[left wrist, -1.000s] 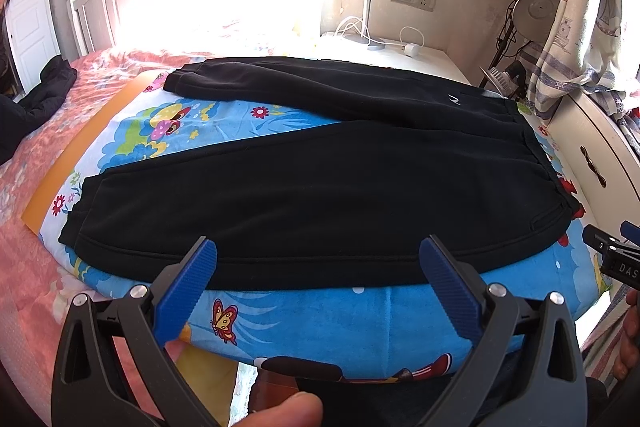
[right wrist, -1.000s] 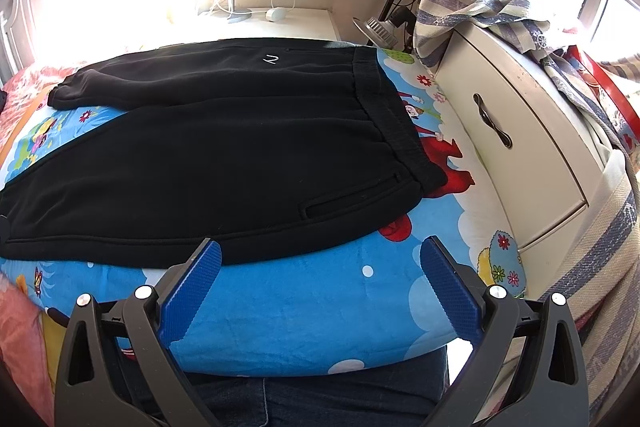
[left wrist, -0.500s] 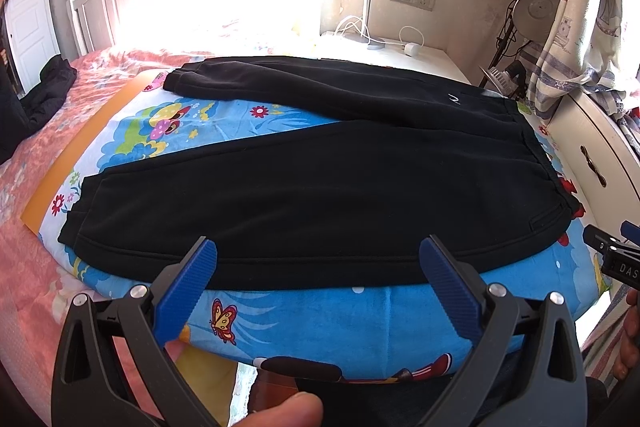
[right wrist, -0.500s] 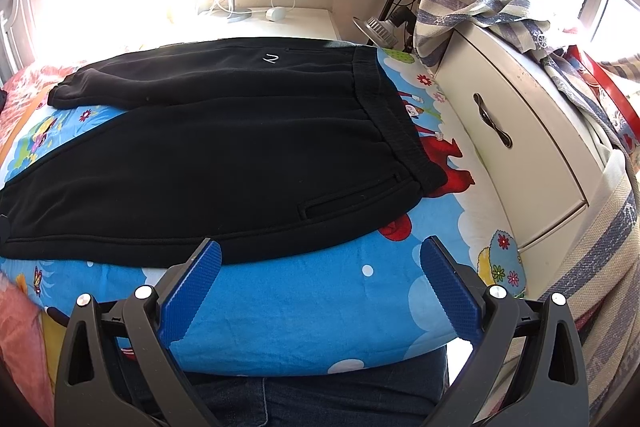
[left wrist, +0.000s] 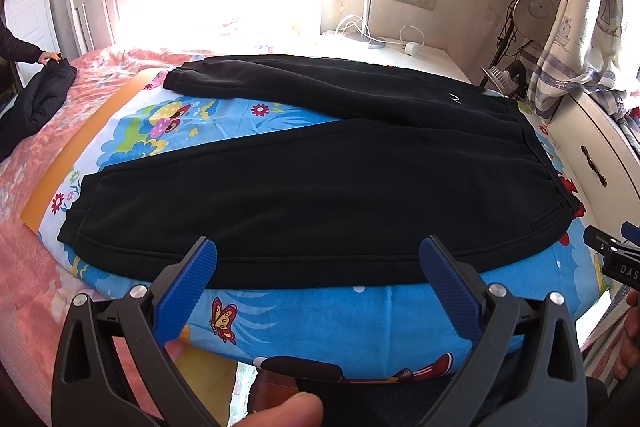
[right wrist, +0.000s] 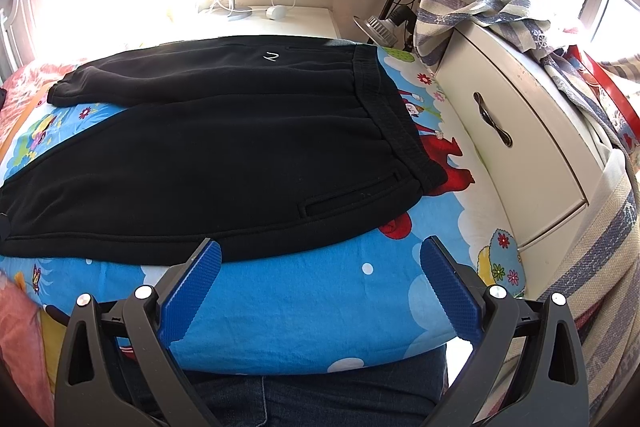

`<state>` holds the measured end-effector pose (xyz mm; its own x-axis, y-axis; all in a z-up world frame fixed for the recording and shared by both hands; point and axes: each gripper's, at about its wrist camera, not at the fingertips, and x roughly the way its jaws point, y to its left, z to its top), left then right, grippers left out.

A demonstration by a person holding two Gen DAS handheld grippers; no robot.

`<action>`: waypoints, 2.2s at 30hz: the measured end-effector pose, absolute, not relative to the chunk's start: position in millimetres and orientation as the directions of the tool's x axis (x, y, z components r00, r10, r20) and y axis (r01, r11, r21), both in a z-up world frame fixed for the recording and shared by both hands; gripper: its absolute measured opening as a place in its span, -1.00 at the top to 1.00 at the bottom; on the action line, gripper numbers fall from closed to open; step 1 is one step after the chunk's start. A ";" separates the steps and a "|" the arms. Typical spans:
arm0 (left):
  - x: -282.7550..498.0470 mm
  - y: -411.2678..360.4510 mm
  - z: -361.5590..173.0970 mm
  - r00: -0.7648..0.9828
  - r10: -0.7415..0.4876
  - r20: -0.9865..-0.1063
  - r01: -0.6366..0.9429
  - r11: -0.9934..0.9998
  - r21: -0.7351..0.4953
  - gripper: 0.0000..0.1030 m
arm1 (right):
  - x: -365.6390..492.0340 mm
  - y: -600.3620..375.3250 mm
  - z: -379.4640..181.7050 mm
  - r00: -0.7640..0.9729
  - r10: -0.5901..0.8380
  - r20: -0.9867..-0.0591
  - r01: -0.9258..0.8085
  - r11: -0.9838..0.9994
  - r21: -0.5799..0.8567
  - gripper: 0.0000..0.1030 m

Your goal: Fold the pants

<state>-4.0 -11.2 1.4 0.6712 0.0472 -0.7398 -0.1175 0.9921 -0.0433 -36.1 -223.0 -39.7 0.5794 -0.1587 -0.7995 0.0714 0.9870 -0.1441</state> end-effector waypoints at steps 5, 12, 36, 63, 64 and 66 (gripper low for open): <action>-2.7 -10.4 -3.2 0.665 0.044 -0.745 -0.121 0.991 -0.050 -0.97 | -36.8 -223.1 -41.2 0.575 -0.160 -0.802 0.072 0.987 -0.144 -0.87; -2.5 -8.0 -9.2 0.660 0.039 -0.750 -0.121 0.991 -0.055 -0.97 | -35.0 -221.9 -44.7 0.564 -0.162 -0.810 0.071 0.986 -0.148 -0.87; 143.5 101.9 -66.5 0.610 -0.117 -0.784 -0.124 0.963 -0.240 -0.96 | 353.1 -331.5 -94.0 0.456 -0.369 -0.810 -0.124 0.875 -0.468 -0.87; 296.3 187.3 -74.6 0.552 -0.194 -0.811 -0.202 0.912 -0.356 -0.96 | 350.6 -283.1 -50.5 0.451 -0.107 -0.886 -0.486 0.803 -0.345 0.86; 305.3 196.6 -70.4 0.564 -0.206 -0.800 -0.211 0.900 -0.381 -0.96 | 327.2 -280.7 -38.5 0.474 -0.091 -0.876 -0.489 0.800 -0.348 0.86; 329.6 218.1 -64.6 0.581 -0.234 -0.779 -0.230 0.872 -0.433 -0.96 | 283.5 -274.9 -21.4 0.500 -0.062 -0.864 -0.498 0.796 -0.345 0.86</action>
